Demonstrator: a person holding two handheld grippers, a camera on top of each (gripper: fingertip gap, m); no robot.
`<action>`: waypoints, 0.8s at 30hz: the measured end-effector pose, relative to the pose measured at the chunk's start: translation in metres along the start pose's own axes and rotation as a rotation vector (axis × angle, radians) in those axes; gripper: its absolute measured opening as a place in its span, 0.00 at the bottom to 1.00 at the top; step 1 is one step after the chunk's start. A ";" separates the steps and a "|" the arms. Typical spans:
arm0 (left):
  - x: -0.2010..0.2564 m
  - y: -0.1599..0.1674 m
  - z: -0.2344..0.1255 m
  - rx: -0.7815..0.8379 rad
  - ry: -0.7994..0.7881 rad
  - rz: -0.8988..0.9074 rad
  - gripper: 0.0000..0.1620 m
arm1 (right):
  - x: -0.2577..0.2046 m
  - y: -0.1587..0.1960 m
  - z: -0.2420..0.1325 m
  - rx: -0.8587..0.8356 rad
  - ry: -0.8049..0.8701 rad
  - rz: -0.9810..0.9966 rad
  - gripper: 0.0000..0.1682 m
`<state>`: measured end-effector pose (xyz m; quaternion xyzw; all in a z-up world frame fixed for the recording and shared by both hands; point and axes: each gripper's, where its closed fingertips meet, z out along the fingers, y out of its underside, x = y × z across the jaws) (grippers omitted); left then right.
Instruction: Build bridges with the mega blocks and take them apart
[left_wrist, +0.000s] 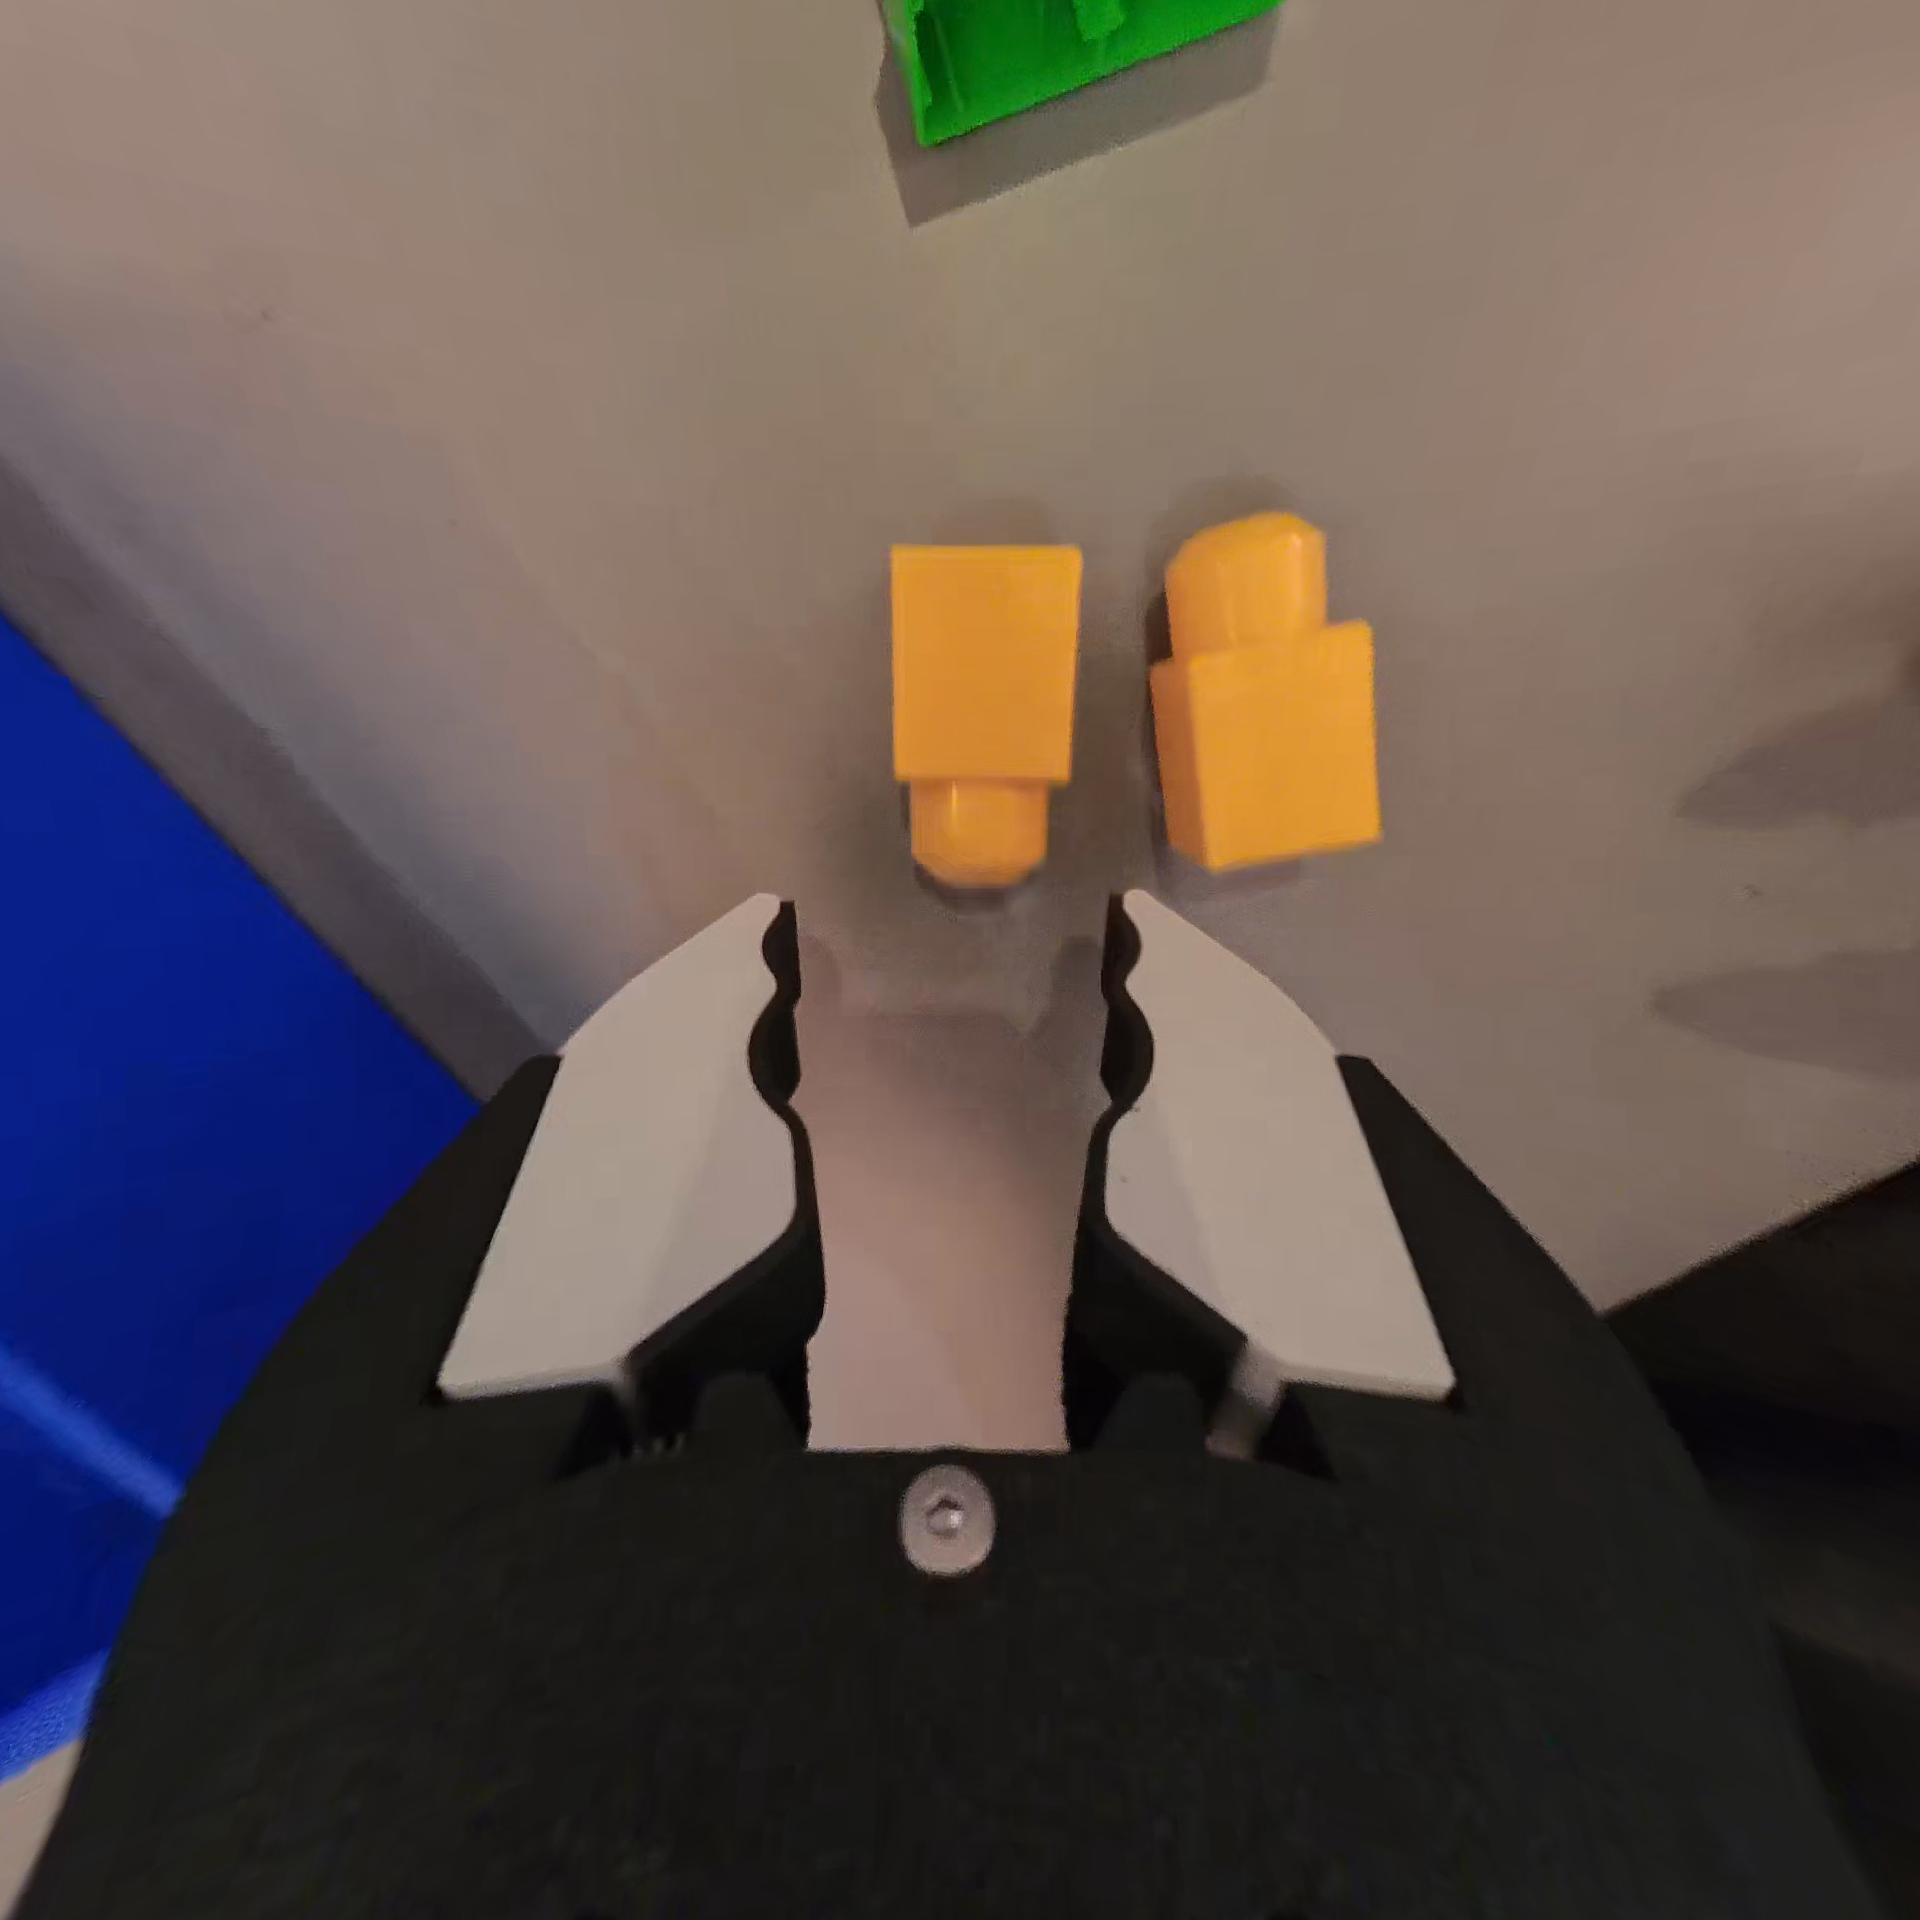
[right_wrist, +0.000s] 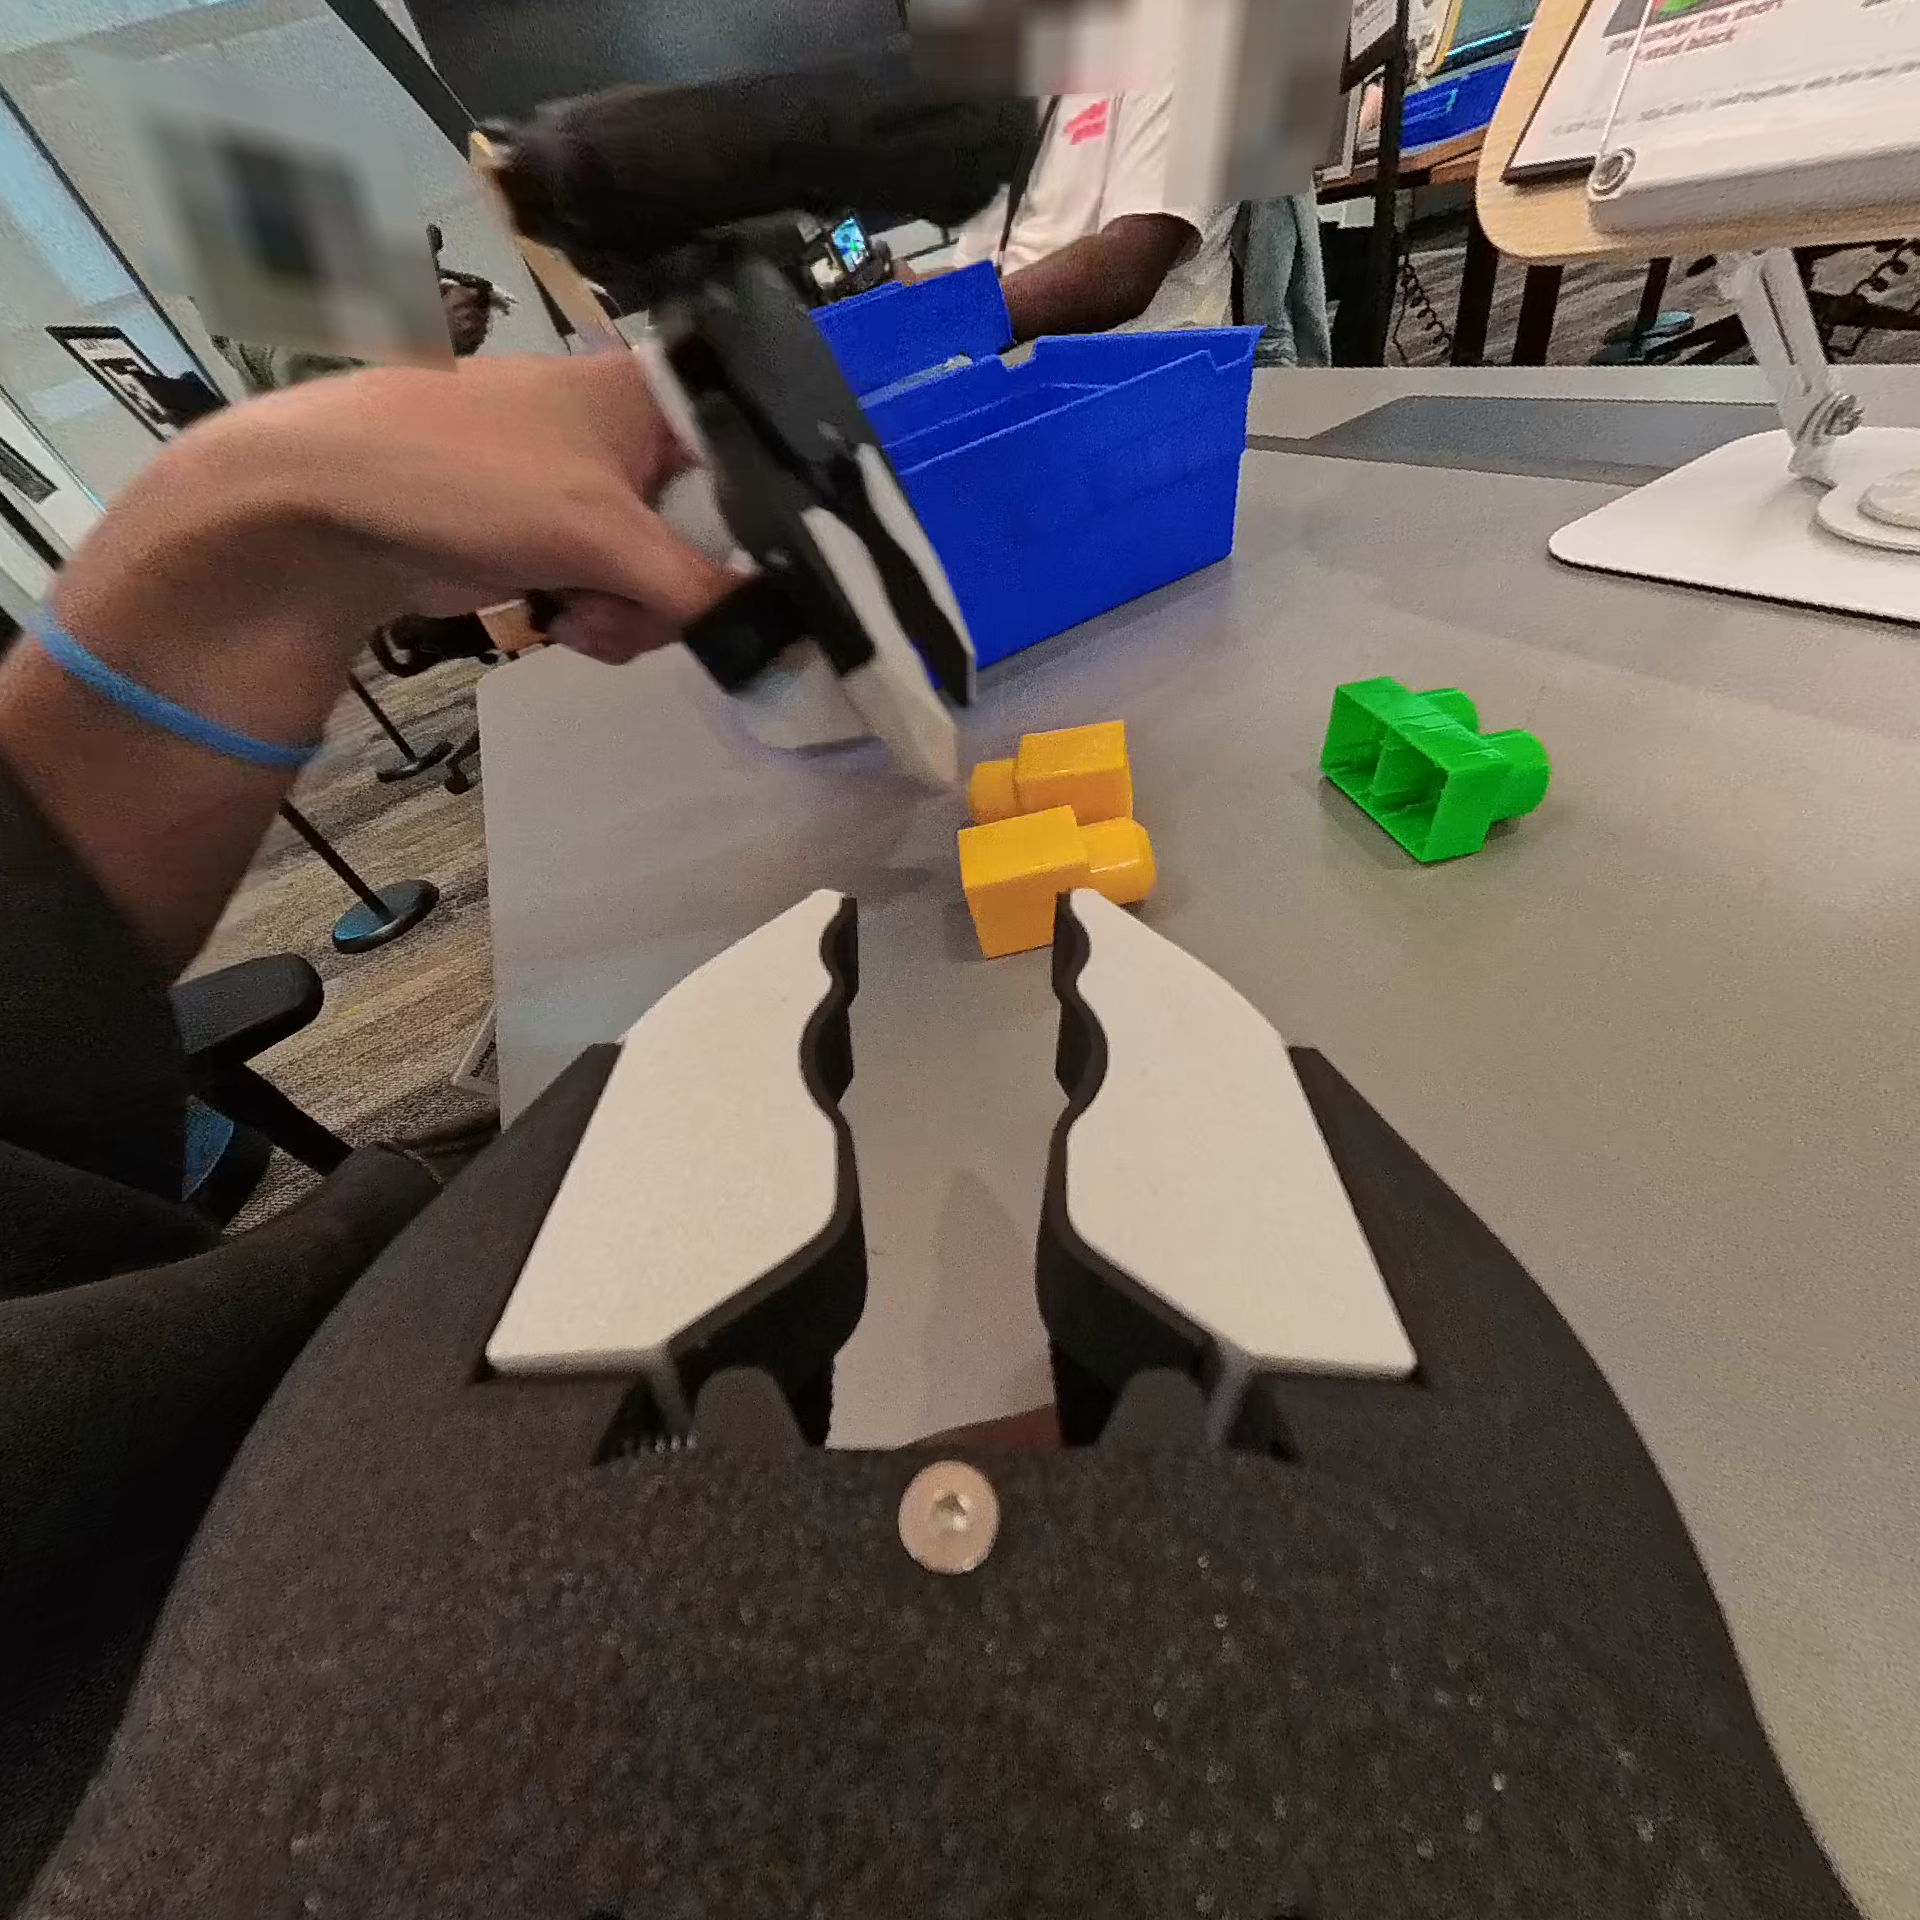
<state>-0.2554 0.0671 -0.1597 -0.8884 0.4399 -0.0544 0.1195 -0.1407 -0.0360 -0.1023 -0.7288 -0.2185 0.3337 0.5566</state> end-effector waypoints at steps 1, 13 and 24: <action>0.002 0.005 -0.010 0.044 0.002 -0.001 0.34 | 0.001 0.000 0.000 0.000 0.003 0.002 0.21; 0.066 0.050 -0.024 0.768 0.162 -0.089 0.36 | 0.011 0.002 0.002 -0.012 0.083 0.001 0.22; 0.061 0.069 -0.033 0.821 0.397 -0.247 0.31 | 0.009 0.009 0.009 -0.076 0.161 -0.106 0.23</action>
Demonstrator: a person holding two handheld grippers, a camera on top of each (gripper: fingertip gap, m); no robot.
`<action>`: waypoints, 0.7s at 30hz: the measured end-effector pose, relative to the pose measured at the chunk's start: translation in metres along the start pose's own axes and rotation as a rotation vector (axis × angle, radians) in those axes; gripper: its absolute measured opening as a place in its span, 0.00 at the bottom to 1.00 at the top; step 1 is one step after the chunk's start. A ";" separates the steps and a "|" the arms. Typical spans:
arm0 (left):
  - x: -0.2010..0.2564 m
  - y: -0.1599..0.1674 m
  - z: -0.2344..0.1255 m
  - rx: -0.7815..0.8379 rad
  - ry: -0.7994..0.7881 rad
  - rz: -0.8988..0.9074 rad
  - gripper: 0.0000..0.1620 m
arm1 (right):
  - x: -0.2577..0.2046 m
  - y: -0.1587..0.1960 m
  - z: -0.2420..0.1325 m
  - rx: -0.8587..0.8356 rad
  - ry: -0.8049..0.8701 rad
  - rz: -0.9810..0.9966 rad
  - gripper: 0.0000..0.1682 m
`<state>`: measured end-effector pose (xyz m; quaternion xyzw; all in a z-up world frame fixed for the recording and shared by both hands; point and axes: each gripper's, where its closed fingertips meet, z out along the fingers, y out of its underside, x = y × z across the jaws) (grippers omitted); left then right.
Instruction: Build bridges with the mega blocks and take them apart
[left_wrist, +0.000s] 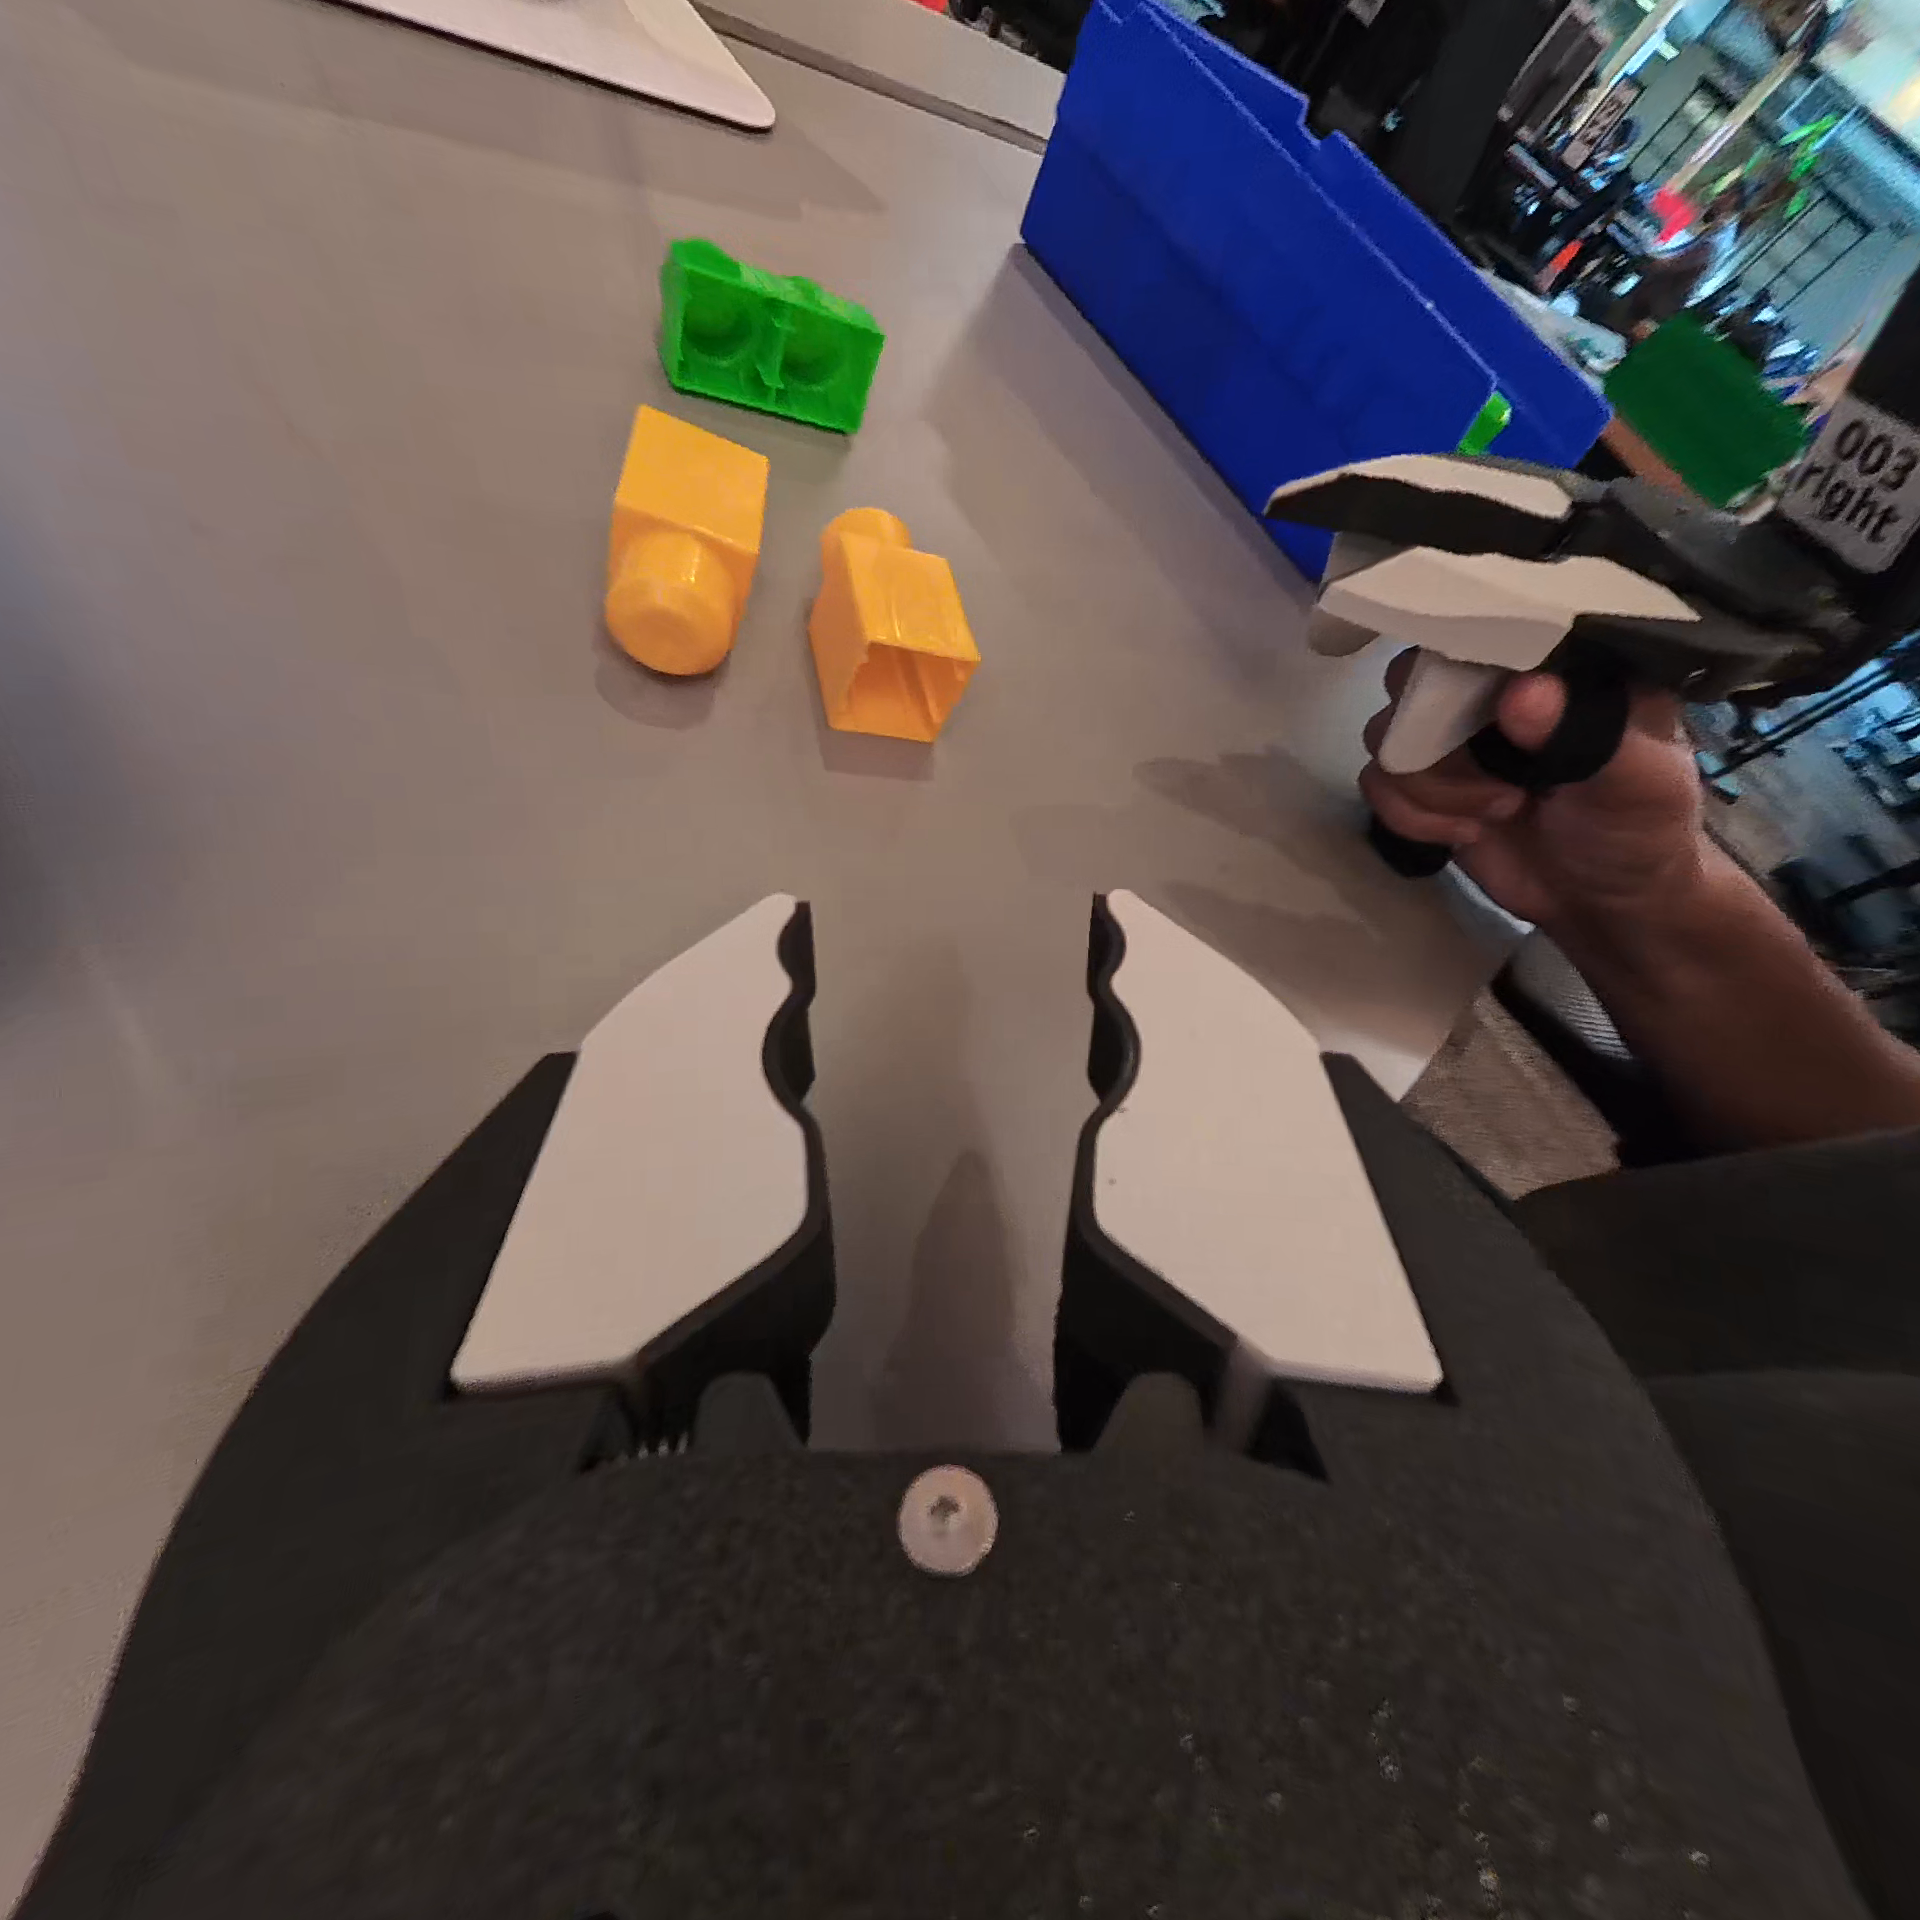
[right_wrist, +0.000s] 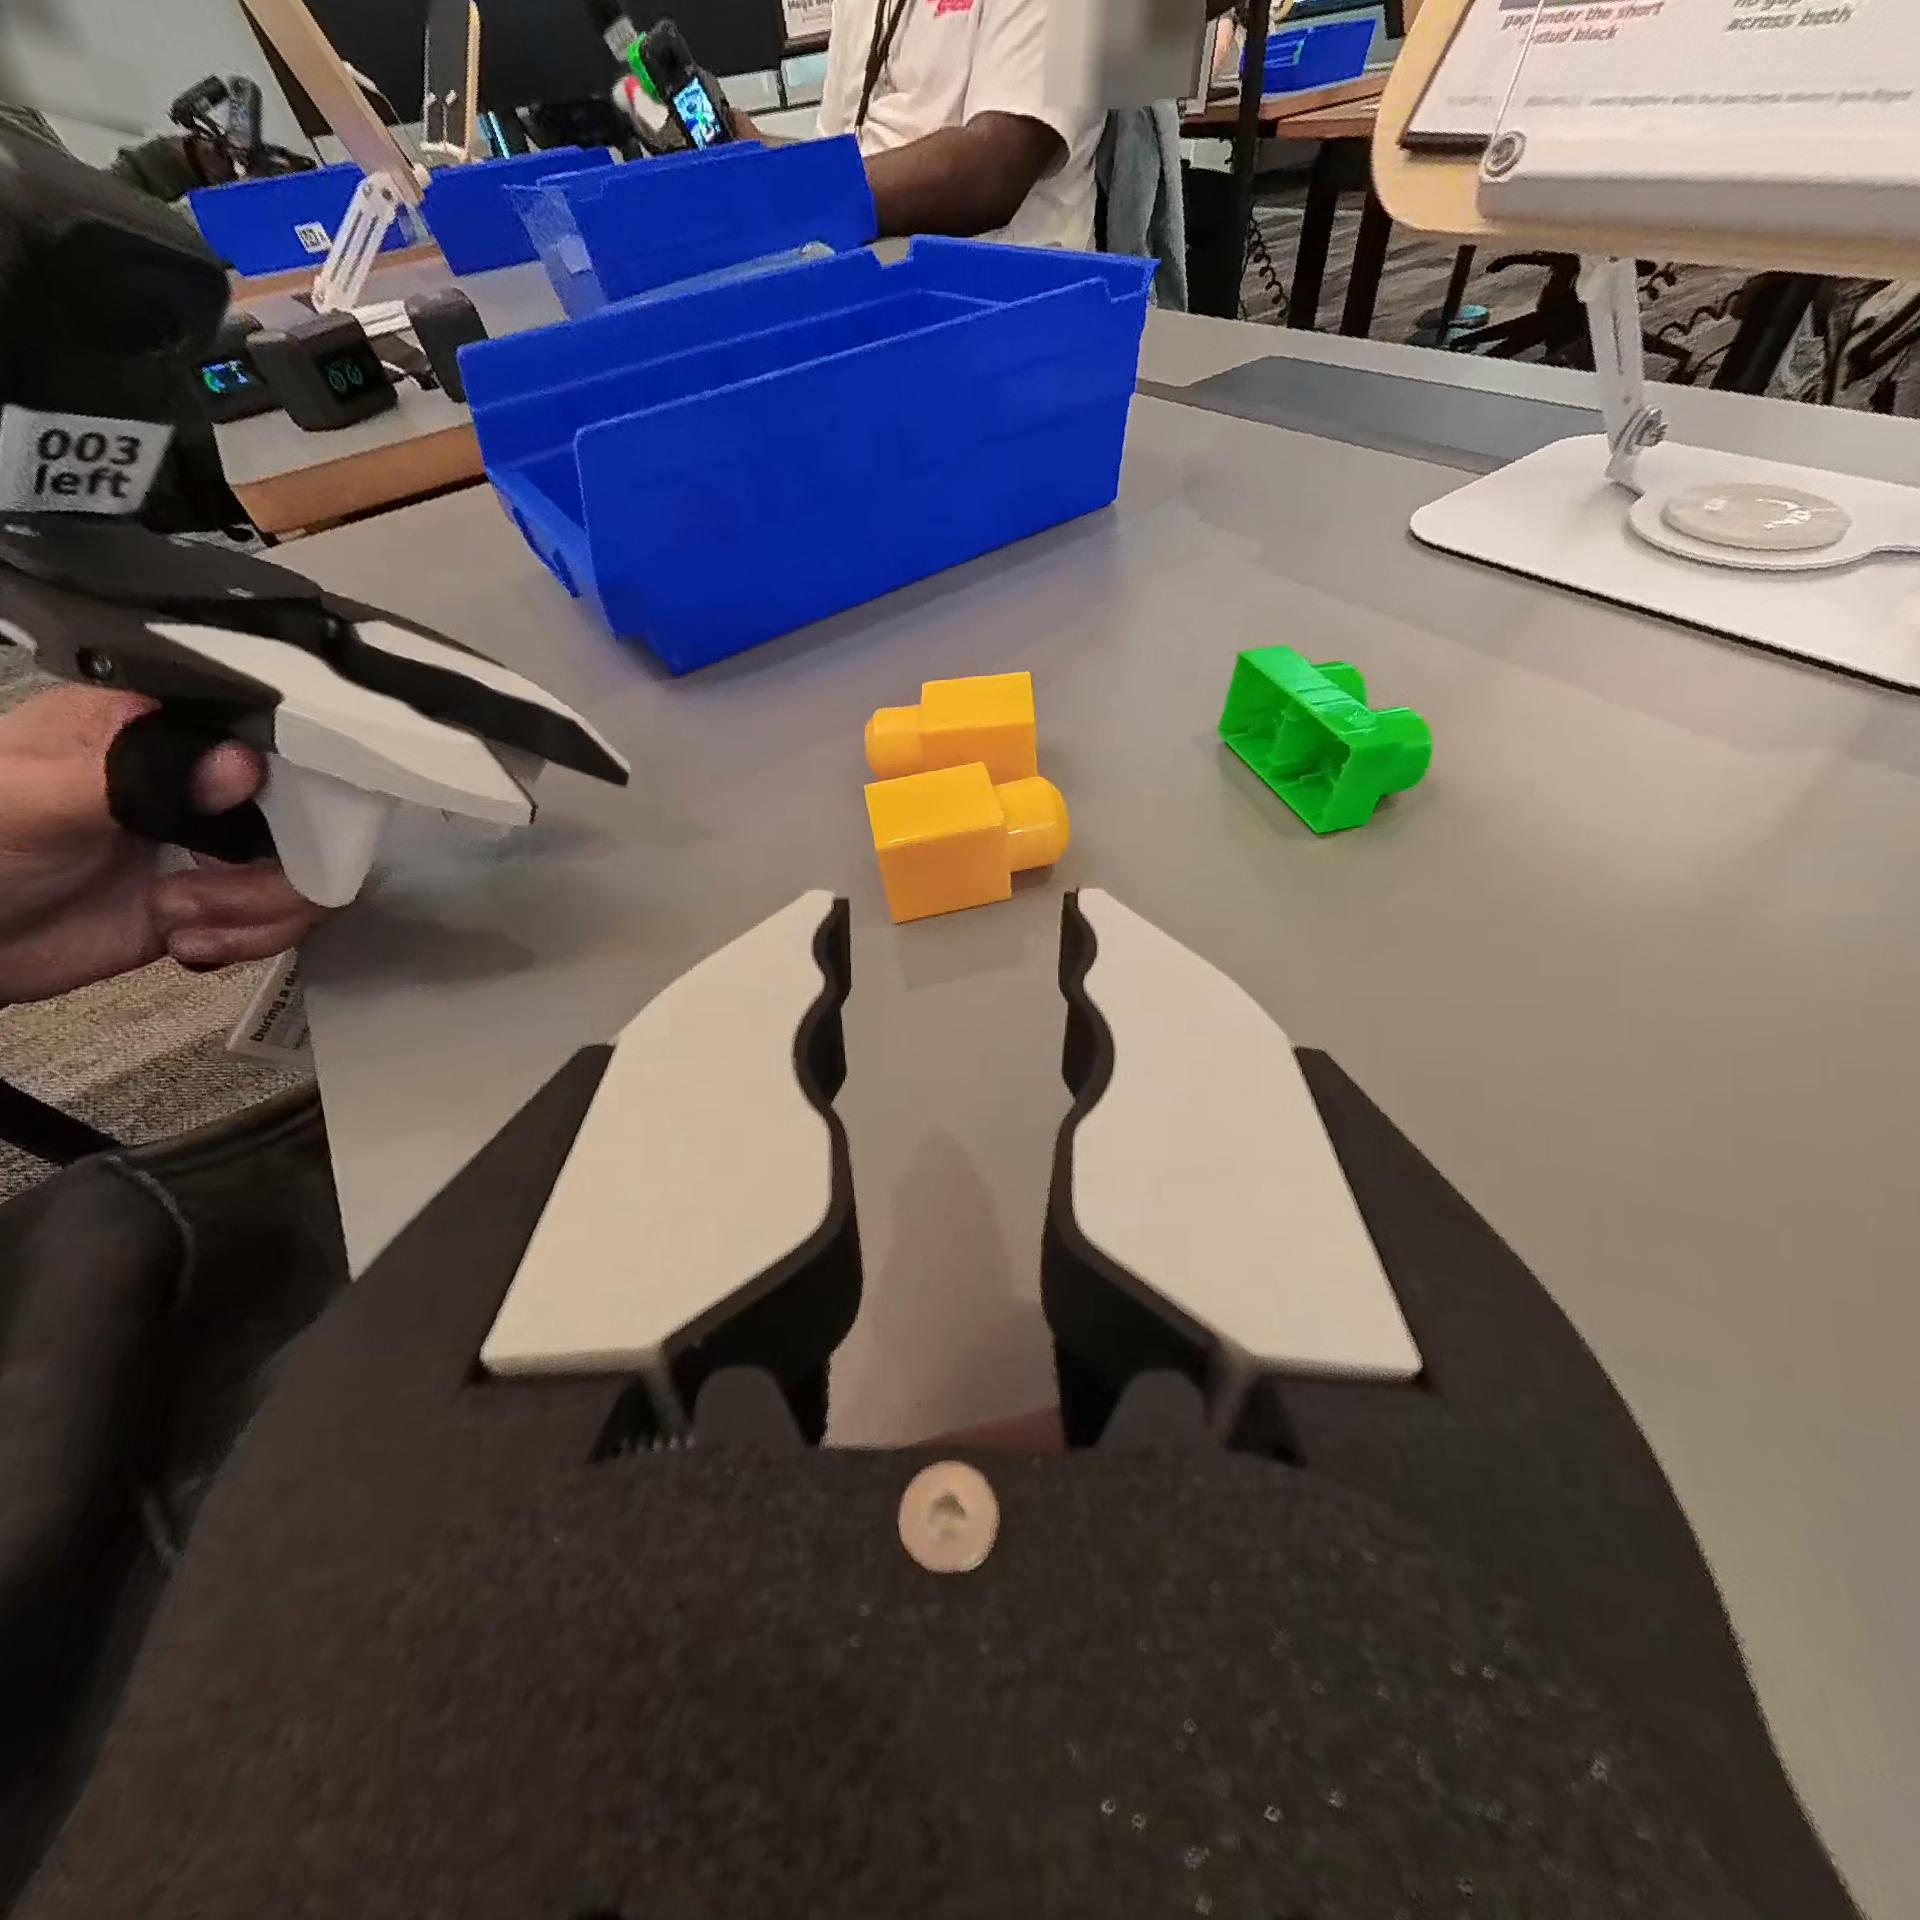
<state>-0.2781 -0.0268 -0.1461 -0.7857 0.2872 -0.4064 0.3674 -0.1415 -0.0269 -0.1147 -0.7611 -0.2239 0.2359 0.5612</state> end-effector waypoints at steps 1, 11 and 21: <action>0.000 -0.001 0.000 0.004 0.010 -0.014 0.31 | 0.000 0.000 0.000 -0.002 0.000 -0.002 0.23; 0.001 -0.015 0.020 -0.093 -0.074 0.082 0.35 | -0.001 0.000 0.000 -0.002 -0.022 0.013 0.23; -0.070 -0.047 0.042 -0.463 -0.528 0.321 0.36 | 0.000 -0.003 -0.004 0.028 -0.055 0.060 0.22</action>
